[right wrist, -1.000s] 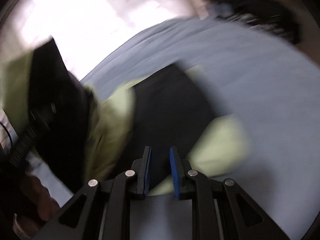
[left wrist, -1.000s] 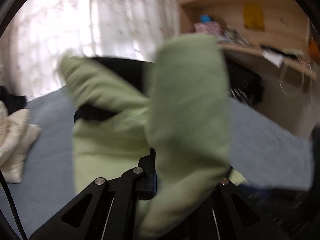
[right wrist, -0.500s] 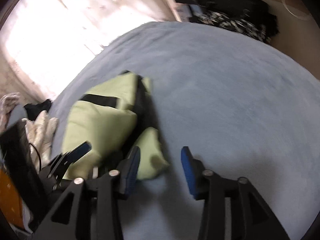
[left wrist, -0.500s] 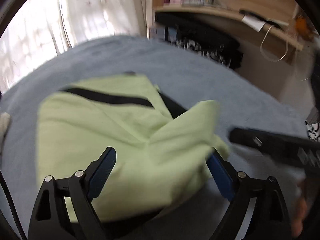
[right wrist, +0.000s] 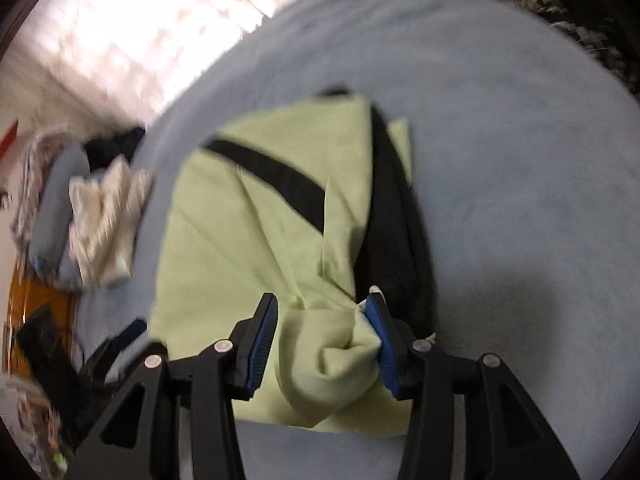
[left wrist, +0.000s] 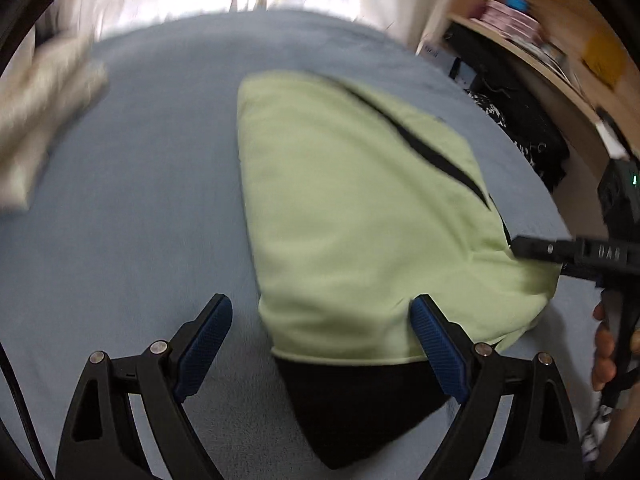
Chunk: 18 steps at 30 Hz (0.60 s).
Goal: Fold large clothes
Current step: 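Lift and fold the jacket bundle over on itself with both grippers, then grasp the folded green bundle with both grippers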
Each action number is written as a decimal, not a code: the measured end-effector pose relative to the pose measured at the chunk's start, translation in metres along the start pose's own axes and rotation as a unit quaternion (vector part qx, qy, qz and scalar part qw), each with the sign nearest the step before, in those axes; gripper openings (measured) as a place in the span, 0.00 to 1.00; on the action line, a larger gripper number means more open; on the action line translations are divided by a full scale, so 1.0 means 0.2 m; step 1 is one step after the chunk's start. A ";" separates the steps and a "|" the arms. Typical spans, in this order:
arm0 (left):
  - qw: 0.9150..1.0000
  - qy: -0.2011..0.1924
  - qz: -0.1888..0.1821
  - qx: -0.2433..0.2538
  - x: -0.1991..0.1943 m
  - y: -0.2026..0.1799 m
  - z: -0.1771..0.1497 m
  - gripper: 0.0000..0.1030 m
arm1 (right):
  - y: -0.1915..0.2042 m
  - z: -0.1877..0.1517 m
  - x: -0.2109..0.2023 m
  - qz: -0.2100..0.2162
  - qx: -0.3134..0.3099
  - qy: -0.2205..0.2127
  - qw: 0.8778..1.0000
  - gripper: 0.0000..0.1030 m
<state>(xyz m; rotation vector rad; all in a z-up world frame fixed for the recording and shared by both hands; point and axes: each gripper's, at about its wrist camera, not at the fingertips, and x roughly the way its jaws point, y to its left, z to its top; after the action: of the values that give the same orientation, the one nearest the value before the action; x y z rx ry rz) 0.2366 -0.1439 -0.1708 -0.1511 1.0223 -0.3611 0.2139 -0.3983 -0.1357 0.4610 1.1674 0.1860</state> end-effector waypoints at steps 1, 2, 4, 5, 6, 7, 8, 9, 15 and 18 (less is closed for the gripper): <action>1.000 0.007 -0.015 -0.013 0.03 0.02 -0.01 0.87 | 0.00 0.01 0.01 0.001 -0.007 0.012 1.000 0.46; 0.999 0.010 -0.023 -0.020 0.04 0.04 -0.02 0.87 | 0.00 0.01 0.02 0.005 -0.016 0.020 1.000 0.46; 0.999 0.017 -0.035 -0.026 0.08 0.05 -0.03 0.87 | 0.01 0.01 0.04 0.009 -0.043 0.038 0.998 0.46; 0.998 0.019 -0.041 -0.032 0.09 0.05 -0.04 0.87 | 0.02 0.01 0.03 0.006 -0.057 0.038 0.998 0.45; 0.998 0.019 -0.044 -0.035 0.10 0.05 -0.04 0.87 | 0.03 0.00 0.03 -0.002 -0.068 0.036 0.997 0.35; 0.998 0.018 -0.045 -0.035 0.11 0.04 -0.05 0.87 | 0.05 -0.01 0.03 -0.011 -0.082 0.038 0.996 0.22; 0.998 0.017 -0.045 -0.031 0.11 0.03 -0.06 0.87 | 0.05 -0.04 0.01 -0.017 -0.090 0.033 0.995 0.19; 0.999 0.016 -0.044 -0.024 0.11 0.02 -0.07 0.87 | 0.06 -0.05 -0.02 -0.023 -0.092 0.024 0.995 0.14; 0.999 -0.017 -0.030 0.017 0.04 -0.08 -0.14 0.87 | 0.03 -0.19 -0.27 -0.016 -0.070 -0.103 0.992 0.06; 0.999 -0.018 -0.022 0.022 0.09 -0.08 -0.17 0.87 | -0.04 -0.25 -0.16 -0.032 -0.043 -0.092 0.994 0.05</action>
<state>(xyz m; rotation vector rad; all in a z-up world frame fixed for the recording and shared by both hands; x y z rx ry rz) 0.2124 -0.1641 -0.1984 -0.1406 0.9767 -0.4197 0.1557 -0.4053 -0.1280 0.3565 0.9886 0.1348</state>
